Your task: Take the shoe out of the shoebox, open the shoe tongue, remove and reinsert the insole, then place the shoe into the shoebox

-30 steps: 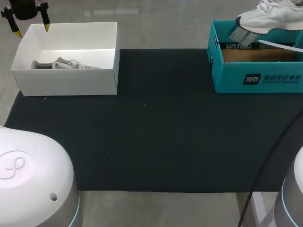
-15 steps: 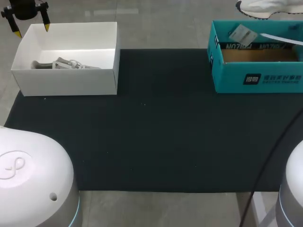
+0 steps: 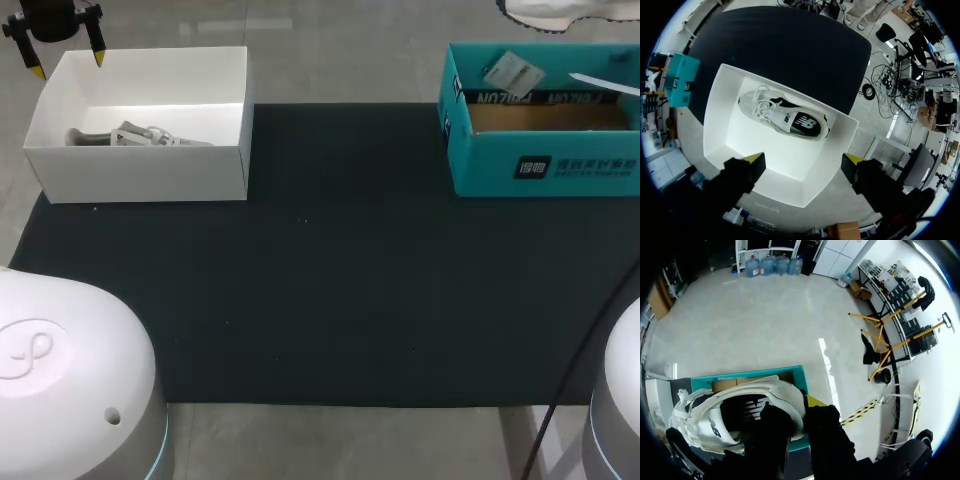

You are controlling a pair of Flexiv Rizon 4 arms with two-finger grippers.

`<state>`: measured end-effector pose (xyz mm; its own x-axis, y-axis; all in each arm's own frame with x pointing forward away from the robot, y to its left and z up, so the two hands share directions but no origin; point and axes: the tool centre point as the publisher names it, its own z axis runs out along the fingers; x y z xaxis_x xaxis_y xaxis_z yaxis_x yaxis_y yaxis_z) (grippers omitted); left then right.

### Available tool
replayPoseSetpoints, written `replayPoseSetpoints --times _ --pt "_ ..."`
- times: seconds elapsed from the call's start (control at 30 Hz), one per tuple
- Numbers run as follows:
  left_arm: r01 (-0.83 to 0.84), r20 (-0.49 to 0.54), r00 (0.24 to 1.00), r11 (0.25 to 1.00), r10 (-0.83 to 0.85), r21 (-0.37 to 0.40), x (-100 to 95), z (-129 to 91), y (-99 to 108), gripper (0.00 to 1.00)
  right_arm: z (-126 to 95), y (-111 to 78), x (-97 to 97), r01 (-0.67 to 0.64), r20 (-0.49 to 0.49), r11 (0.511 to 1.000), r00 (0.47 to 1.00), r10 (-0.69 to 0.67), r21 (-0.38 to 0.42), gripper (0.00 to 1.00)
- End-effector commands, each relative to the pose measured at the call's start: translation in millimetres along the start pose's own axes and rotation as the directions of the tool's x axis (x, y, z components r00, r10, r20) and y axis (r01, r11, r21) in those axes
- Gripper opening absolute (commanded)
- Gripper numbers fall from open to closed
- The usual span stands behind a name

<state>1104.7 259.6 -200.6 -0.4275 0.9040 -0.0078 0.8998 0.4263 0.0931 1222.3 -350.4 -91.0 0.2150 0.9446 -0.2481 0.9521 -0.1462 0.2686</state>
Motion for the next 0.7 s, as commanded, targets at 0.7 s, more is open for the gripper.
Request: replayPoseSetpoints --times 0.7 --pt "-0.001 -0.002 1.0 1.0 0.001 -0.001 0.3 -0.2 0.0 1.0 -6.6 -12.0 1.0 0.0 0.003 0.999 1.0 0.0 -0.04 0.0"
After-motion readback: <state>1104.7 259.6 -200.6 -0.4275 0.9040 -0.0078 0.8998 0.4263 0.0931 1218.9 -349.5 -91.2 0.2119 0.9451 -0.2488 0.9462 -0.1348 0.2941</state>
